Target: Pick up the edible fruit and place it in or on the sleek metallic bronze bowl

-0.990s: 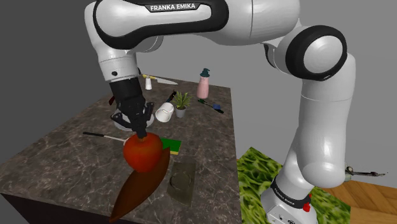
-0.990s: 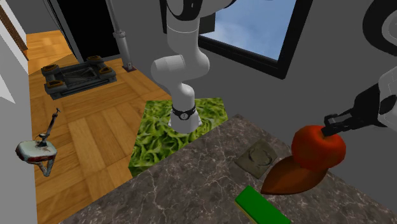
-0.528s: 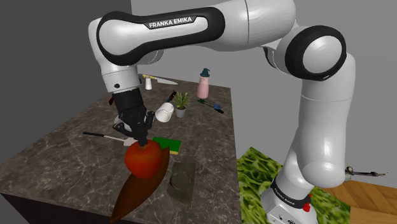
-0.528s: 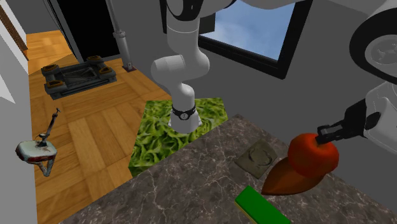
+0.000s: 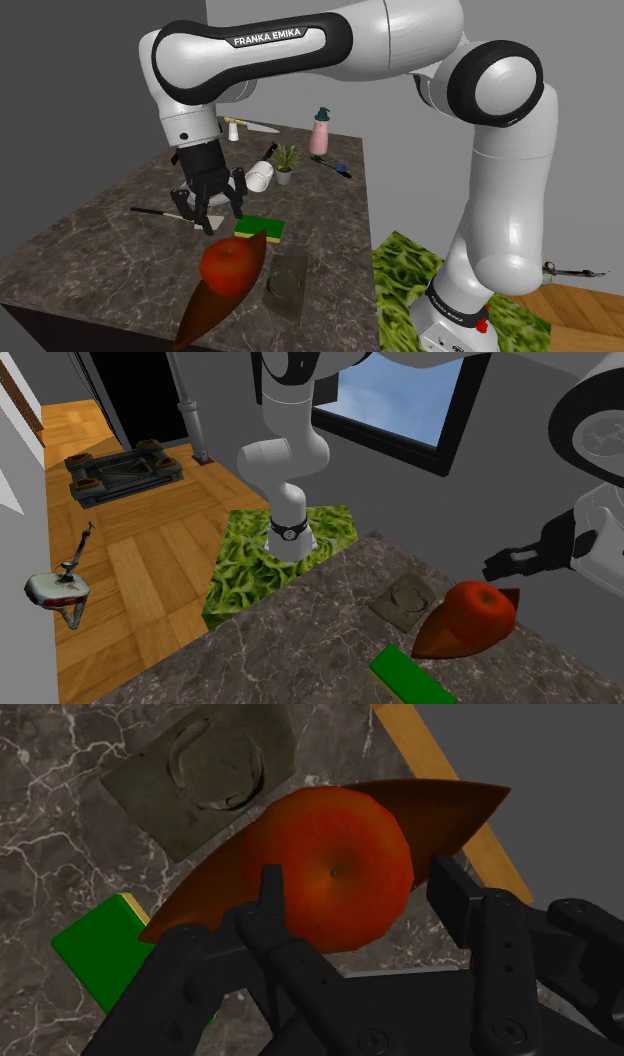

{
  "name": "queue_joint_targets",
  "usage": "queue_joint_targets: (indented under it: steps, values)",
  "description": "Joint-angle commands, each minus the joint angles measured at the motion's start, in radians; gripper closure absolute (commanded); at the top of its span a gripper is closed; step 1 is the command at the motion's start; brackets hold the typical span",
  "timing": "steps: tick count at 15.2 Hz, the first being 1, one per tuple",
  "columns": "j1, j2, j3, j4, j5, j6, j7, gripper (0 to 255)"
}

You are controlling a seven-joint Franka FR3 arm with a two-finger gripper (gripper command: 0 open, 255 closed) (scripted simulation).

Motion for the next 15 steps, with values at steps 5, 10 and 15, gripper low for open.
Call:
queue_joint_targets:
  steps: [5,10,15]
  values:
    - [0.0,0.013,-0.001,0.049,-0.004,-0.036,0.004,0]
    - [0.005,0.061,-0.004,0.202,-0.018,-0.143,0.019,0]
    - [0.005,0.061,-0.004,0.202,-0.018,-0.143,0.019,0]
